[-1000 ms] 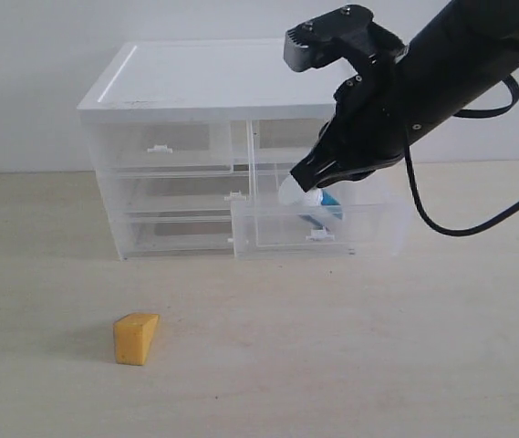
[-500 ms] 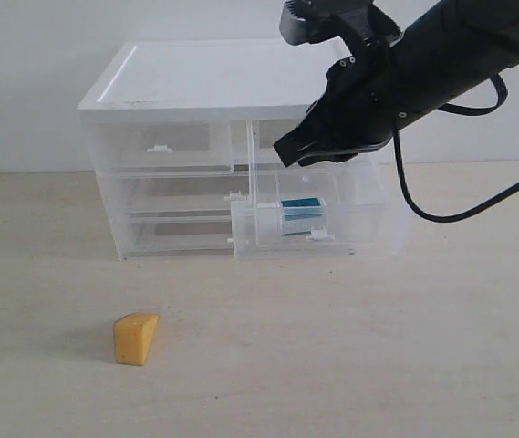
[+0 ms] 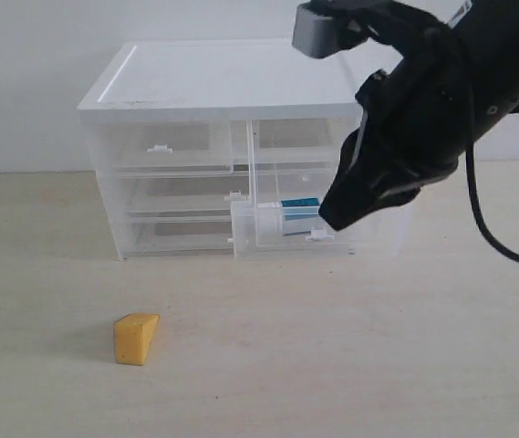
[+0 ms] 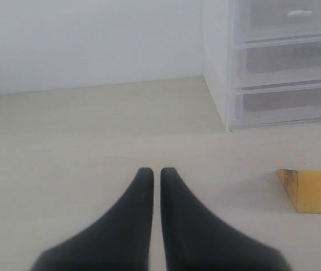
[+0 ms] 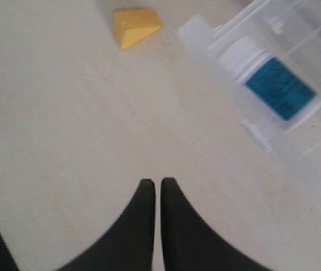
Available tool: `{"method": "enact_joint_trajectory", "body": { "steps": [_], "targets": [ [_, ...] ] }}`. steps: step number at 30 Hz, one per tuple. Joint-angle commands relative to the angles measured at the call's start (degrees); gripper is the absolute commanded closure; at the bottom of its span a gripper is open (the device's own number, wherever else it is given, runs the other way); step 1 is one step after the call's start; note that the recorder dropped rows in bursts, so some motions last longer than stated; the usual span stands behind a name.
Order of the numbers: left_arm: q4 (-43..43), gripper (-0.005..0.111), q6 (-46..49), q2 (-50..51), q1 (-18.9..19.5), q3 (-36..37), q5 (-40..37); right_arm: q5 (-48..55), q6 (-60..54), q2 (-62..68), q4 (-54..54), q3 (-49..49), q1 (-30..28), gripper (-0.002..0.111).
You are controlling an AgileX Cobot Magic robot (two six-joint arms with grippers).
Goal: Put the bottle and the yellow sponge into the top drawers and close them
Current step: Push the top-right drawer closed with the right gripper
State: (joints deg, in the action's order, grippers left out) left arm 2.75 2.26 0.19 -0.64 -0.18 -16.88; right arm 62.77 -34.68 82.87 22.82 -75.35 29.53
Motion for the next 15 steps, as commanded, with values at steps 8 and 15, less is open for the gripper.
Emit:
{"method": "enact_joint_trajectory", "body": {
  "steps": [8,15],
  "targets": [
    [-0.31,0.103,-0.37,-0.19,0.14,0.18,-0.11,-1.56,6.59,3.36,-8.46,4.68,4.22,0.085],
    [-0.31,0.103,-0.37,-0.19,0.14,0.18,-0.11,-9.60,8.68,6.40,-8.59,4.68,4.22,0.064]
  ]
}}
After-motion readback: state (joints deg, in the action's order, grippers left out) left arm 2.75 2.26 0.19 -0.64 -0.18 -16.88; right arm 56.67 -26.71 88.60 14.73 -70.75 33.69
